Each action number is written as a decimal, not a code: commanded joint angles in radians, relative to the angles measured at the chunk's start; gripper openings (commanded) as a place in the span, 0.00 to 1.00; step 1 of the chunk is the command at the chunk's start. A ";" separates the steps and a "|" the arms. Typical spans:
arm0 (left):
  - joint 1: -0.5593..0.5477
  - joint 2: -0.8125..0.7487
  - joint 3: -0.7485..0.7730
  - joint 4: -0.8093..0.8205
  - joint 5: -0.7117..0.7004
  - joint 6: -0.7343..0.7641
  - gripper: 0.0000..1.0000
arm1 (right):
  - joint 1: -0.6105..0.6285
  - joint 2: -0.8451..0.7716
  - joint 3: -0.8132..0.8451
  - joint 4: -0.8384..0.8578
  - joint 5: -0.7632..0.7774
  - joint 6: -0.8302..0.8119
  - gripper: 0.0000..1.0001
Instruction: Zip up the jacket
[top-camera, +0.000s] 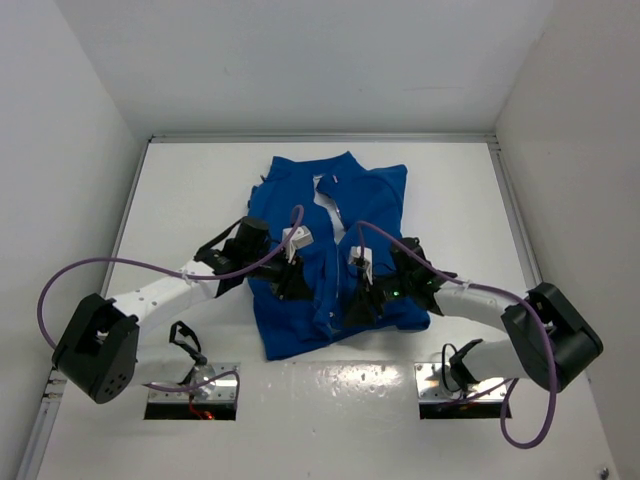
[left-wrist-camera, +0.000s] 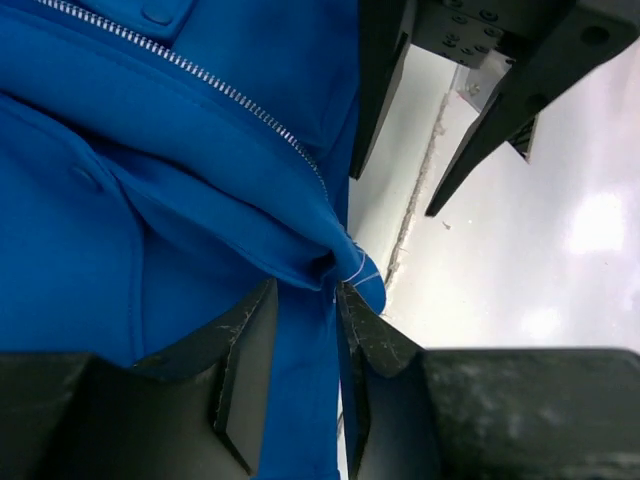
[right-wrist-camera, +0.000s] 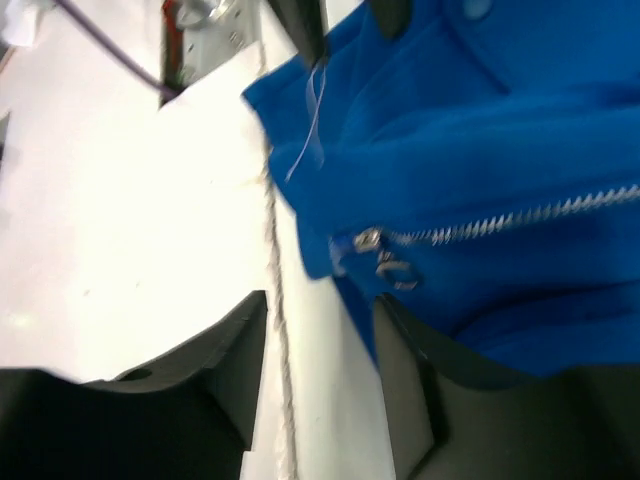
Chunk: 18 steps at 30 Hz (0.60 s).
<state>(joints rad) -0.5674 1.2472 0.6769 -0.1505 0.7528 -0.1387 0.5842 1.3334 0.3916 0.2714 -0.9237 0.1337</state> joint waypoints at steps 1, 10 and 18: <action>0.023 -0.009 -0.002 -0.005 0.055 0.044 0.35 | -0.029 -0.017 0.010 -0.075 -0.118 -0.068 0.49; 0.032 -0.022 -0.002 0.046 0.094 0.062 0.35 | -0.052 0.099 0.016 0.107 -0.251 0.023 0.38; 0.041 -0.040 -0.002 0.081 0.103 0.071 0.35 | -0.090 0.239 0.038 0.284 -0.403 -0.040 0.41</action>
<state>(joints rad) -0.5465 1.2354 0.6762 -0.1196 0.8310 -0.0921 0.5091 1.5513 0.3916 0.4248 -1.2224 0.1562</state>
